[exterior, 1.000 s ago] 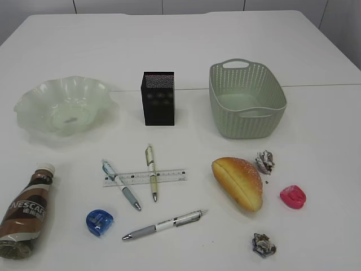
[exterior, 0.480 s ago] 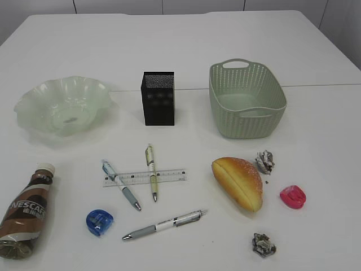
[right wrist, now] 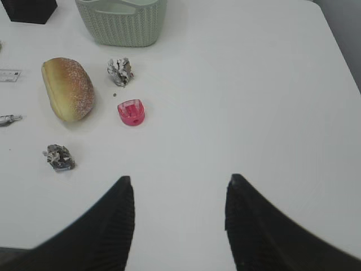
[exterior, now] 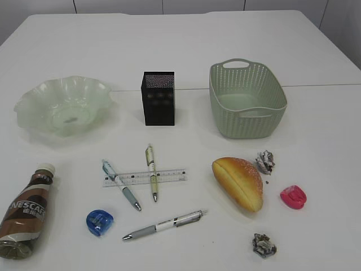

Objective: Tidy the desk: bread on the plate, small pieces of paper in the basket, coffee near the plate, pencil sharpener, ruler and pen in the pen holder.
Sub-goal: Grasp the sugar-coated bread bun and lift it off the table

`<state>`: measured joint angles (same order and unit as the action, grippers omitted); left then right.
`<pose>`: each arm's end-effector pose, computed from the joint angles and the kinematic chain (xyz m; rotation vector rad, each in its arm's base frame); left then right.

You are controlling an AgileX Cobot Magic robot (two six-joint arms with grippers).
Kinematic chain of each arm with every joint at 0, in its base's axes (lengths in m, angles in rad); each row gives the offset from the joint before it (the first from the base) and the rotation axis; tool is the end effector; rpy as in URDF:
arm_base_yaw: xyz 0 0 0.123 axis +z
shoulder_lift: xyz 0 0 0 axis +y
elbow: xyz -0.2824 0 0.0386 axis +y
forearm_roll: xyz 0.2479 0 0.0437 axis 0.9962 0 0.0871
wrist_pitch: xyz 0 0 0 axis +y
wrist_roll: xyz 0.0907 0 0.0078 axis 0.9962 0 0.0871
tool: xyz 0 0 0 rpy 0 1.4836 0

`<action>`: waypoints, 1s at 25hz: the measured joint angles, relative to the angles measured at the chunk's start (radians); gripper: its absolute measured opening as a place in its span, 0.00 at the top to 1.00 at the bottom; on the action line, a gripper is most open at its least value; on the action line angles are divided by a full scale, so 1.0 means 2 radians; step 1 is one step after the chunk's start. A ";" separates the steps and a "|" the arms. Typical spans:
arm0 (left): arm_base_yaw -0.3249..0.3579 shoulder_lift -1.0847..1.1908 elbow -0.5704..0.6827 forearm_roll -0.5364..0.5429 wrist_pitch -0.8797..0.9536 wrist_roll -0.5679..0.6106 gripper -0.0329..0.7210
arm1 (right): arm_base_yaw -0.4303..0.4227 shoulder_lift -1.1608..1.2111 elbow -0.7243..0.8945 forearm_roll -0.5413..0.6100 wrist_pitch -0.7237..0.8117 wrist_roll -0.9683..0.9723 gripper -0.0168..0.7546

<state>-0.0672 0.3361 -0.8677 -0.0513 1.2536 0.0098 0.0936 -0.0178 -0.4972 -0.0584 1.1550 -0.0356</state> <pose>0.0105 -0.0052 0.3619 0.0944 2.2039 -0.0947 -0.0110 -0.0059 0.2689 -0.1304 2.1183 -0.0363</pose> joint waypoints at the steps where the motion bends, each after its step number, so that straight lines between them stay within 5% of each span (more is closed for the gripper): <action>1: 0.000 0.007 -0.002 0.001 0.003 -0.005 0.37 | 0.000 0.000 0.000 0.000 0.000 0.002 0.48; 7: 0.000 0.068 -0.007 0.009 0.005 -0.040 0.37 | 0.000 0.030 -0.014 0.018 0.002 0.006 0.48; 19: 0.000 0.244 -0.025 0.010 0.003 -0.046 0.37 | 0.000 0.362 -0.171 0.141 0.000 0.023 0.48; 25: 0.000 0.271 -0.036 0.010 0.001 -0.046 0.37 | 0.021 0.546 -0.284 0.164 0.011 0.028 0.35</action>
<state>-0.0672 0.8771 -0.9390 -0.0317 1.2557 -0.0819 0.1357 1.0733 -1.0648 0.2700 1.1770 0.0209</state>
